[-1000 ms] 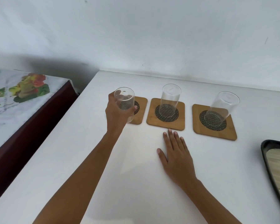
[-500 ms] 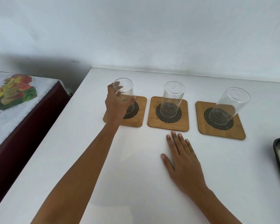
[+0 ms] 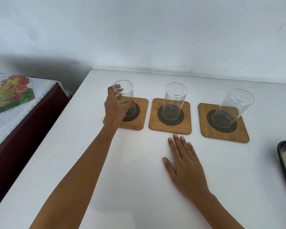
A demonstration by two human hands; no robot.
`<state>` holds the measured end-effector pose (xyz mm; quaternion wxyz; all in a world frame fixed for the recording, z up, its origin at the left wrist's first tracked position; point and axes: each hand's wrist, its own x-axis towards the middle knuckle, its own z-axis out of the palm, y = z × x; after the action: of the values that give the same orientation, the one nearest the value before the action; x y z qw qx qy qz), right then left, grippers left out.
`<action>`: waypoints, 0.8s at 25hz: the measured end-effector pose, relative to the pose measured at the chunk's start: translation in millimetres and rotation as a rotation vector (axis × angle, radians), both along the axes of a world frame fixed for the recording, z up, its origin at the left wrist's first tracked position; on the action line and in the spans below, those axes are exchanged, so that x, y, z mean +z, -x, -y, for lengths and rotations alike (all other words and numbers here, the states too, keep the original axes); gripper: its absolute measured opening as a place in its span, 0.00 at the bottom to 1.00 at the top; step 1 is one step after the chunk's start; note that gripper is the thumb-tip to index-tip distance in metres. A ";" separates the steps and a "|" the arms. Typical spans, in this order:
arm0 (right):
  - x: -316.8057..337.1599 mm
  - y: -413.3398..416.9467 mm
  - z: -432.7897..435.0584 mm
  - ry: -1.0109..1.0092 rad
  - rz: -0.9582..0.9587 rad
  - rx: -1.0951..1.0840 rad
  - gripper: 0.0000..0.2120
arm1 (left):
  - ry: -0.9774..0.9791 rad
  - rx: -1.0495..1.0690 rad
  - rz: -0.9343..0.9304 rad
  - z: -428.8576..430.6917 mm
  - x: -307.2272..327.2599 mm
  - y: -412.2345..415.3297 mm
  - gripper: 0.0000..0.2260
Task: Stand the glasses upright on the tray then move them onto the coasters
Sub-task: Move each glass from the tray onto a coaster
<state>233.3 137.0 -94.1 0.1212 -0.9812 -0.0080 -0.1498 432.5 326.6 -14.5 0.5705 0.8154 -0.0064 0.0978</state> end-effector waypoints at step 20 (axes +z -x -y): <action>-3.8 -0.8 2.1 0.005 0.042 0.015 0.29 | 0.051 -0.026 -0.022 -10.6 -2.6 19.4 0.45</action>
<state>234.1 134.9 -97.9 0.1197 -0.9780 -0.0183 -0.1696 413.0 337.2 -17.1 0.5923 0.8016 -0.0080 0.0816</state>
